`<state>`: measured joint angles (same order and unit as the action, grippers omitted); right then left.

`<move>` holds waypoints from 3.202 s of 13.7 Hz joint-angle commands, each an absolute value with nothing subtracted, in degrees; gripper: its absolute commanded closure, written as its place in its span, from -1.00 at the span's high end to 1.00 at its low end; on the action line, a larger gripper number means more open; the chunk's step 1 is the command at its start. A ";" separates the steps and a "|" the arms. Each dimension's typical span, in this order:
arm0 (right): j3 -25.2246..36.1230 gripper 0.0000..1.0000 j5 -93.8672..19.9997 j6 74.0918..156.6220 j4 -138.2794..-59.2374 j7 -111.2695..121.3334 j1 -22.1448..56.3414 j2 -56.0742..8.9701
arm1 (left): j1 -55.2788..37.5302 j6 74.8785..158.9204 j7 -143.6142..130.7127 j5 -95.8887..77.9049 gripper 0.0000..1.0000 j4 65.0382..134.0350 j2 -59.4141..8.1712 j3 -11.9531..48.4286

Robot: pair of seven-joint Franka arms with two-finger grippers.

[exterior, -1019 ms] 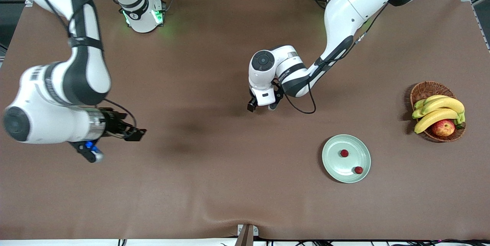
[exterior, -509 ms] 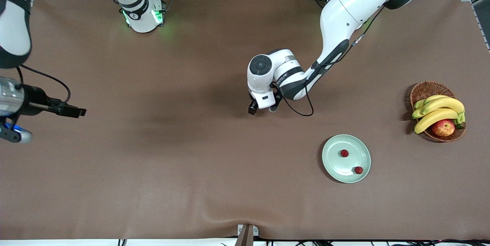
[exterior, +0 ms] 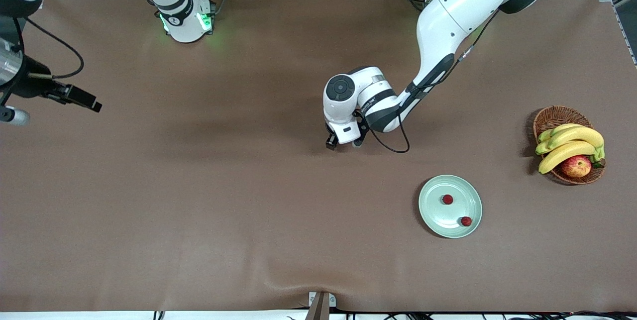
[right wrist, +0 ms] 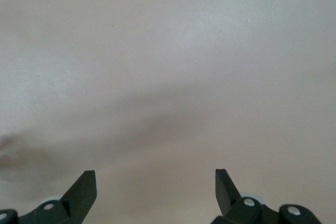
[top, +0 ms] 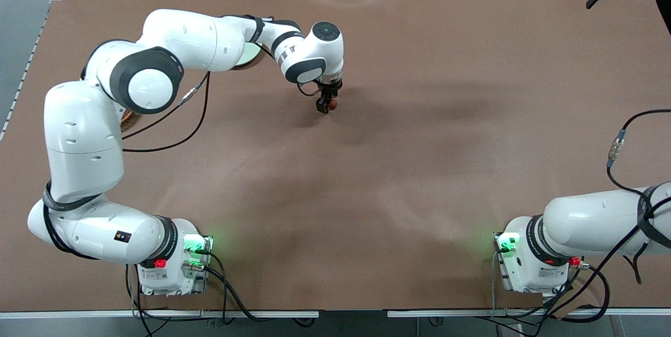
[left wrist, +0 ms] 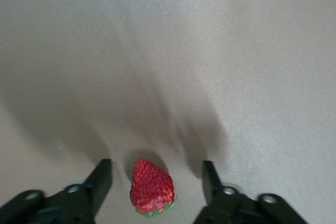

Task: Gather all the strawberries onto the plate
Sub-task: 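Carry the third strawberry over the plate with the left gripper, then open the left gripper to drop the strawberry onto the plate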

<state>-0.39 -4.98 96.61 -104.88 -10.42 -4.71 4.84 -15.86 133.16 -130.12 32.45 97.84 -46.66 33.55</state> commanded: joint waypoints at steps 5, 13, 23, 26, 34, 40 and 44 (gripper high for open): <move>-1.84 1.00 -2.73 82.81 -82.74 -9.76 -6.59 -5.34 | -17.22 133.33 -131.92 33.40 -0.86 96.15 -46.93 32.96; -2.11 1.00 -0.53 82.42 -87.42 -9.84 -5.71 1.28 | -15.13 132.72 -123.86 33.57 -1.00 94.92 -44.39 32.96; -2.02 1.00 -0.44 89.38 -90.09 -9.23 -5.98 3.87 | 5.79 130.17 -85.19 33.93 -1.00 89.66 -40.95 32.87; -1.93 1.00 -0.53 89.47 -89.91 -9.23 -6.06 3.87 | 7.65 130.60 -78.33 36.55 -1.00 89.47 -41.66 29.46; -1.93 1.00 -0.53 89.65 -89.56 -9.58 -5.98 3.69 | 7.73 137.98 -75.85 43.24 -0.36 88.68 -44.65 23.12; -1.93 1.00 -0.53 89.30 -89.56 -9.84 -5.98 3.60 | 8.35 137.90 -73.30 43.24 1.00 89.47 -41.76 23.29; -1.93 1.00 -0.53 89.21 -89.65 -9.84 -5.89 3.52 | 7.74 137.73 -67.44 38.26 1.00 95.43 -33.69 22.94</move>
<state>-1.26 -1.54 89.32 -89.32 -9.73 -5.19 3.04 7.95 138.13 -70.67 41.21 89.85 -40.28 23.44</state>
